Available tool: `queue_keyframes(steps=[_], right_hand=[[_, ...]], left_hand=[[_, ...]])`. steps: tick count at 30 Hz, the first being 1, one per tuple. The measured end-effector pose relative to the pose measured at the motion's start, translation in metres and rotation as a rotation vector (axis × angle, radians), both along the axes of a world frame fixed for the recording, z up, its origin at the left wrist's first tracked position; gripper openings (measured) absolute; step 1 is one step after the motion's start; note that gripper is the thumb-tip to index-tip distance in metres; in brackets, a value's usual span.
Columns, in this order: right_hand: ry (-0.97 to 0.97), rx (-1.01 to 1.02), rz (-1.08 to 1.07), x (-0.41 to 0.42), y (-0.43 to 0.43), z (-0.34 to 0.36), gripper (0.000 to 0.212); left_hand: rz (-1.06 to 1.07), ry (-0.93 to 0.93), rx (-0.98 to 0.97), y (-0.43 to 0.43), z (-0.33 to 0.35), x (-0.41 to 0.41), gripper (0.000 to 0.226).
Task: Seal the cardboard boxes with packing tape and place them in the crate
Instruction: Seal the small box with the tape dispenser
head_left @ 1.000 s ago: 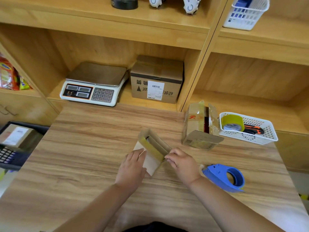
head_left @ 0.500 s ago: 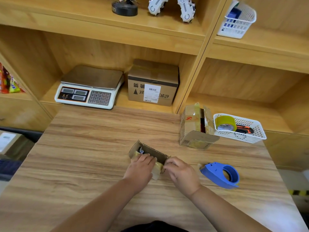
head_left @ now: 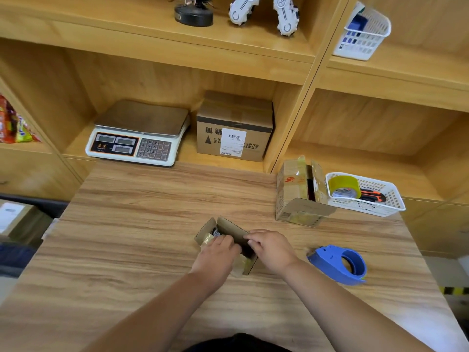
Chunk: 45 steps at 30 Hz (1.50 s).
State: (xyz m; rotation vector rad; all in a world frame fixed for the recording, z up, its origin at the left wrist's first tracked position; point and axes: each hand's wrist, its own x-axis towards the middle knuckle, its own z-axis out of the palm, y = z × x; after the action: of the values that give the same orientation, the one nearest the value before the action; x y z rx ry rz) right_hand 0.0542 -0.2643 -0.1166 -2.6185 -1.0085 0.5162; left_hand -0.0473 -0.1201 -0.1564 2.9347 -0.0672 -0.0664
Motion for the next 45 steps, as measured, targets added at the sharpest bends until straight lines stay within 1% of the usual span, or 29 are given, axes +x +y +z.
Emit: queue_keyframes(steps=[3,5,6,10,12,14,16,18,20,21,22,23,24,25,26,27,28,30,34,37,39,42,45], right_hand=[[0.075,0.013,-0.054,0.005,-0.003,-0.001,0.032],[0.174,0.060,-0.132,0.009,-0.006,-0.001,0.042],[0.213,0.067,-0.159,0.011,-0.008,-0.001,0.049],[0.336,0.010,-0.149,0.014,-0.013,0.002,0.073],[0.367,-0.020,-0.128,0.015,-0.016,0.003,0.072],[0.319,-0.017,-0.113,0.014,-0.017,0.003,0.059],[0.210,0.009,-0.106,0.011,-0.015,0.001,0.044],[0.105,0.055,-0.088,0.007,-0.010,0.000,0.030],[-0.003,0.113,-0.086,0.001,-0.004,-0.003,0.018],[-0.051,0.139,-0.108,-0.002,-0.001,-0.005,0.022],[-0.089,0.161,-0.136,-0.005,0.001,-0.007,0.028],[-0.127,0.167,-0.163,-0.006,0.002,-0.010,0.034],[-0.159,0.152,-0.181,-0.007,0.003,-0.013,0.044],[-0.176,0.118,-0.203,-0.007,0.004,-0.016,0.060],[-0.185,0.083,-0.220,-0.007,0.005,-0.018,0.074],[-0.198,0.043,-0.229,-0.006,0.006,-0.020,0.083],[-0.218,0.005,-0.228,-0.006,0.008,-0.021,0.088],[-0.256,-0.048,-0.226,-0.005,0.012,-0.023,0.091],[-0.283,-0.091,-0.221,-0.006,0.018,-0.025,0.087],[-0.271,-0.104,-0.193,-0.005,0.016,-0.025,0.078],[-0.228,-0.092,-0.178,-0.003,0.014,-0.026,0.071],[-0.137,0.044,-0.196,-0.001,0.010,-0.029,0.056],[-0.150,0.194,-0.215,-0.002,0.004,-0.032,0.041]], left_hand=[[0.026,-0.064,-0.030,0.001,0.013,-0.003,0.036],[0.005,-0.140,-0.028,0.005,0.019,-0.006,0.030],[-0.010,-0.155,-0.019,0.007,0.021,-0.008,0.032],[-0.036,-0.151,-0.060,0.010,0.018,-0.019,0.034],[-0.027,-0.173,-0.101,0.012,0.015,-0.024,0.032],[-0.035,-0.219,-0.148,0.014,0.011,-0.029,0.028],[-0.055,-0.212,-0.164,0.015,0.011,-0.032,0.022],[-0.055,-0.192,-0.168,0.015,0.014,-0.032,0.024],[-0.020,-0.225,-0.218,0.018,0.016,-0.029,0.026],[0.003,-0.245,-0.274,0.020,0.018,-0.026,0.023],[0.031,-0.253,-0.299,0.021,0.018,-0.023,0.016],[0.084,-0.253,-0.279,0.022,0.018,-0.019,0.019],[0.155,-0.221,-0.229,0.022,0.018,-0.015,0.039],[0.217,-0.174,-0.182,0.022,0.020,-0.013,0.061],[0.275,-0.139,-0.164,0.023,0.020,-0.010,0.078],[0.309,-0.104,-0.161,0.024,0.020,-0.008,0.090],[0.340,-0.070,-0.169,0.025,0.019,-0.006,0.097],[0.359,-0.001,-0.194,0.027,0.015,-0.001,0.103],[0.355,0.045,-0.284,0.027,0.014,0.001,0.097],[0.349,0.029,-0.325,0.026,0.014,0.000,0.089],[0.333,0.011,-0.357,0.027,0.014,-0.001,0.081],[0.295,0.007,-0.365,0.027,0.013,-0.003,0.067],[0.197,0.036,-0.274,0.029,0.012,-0.001,0.056]])
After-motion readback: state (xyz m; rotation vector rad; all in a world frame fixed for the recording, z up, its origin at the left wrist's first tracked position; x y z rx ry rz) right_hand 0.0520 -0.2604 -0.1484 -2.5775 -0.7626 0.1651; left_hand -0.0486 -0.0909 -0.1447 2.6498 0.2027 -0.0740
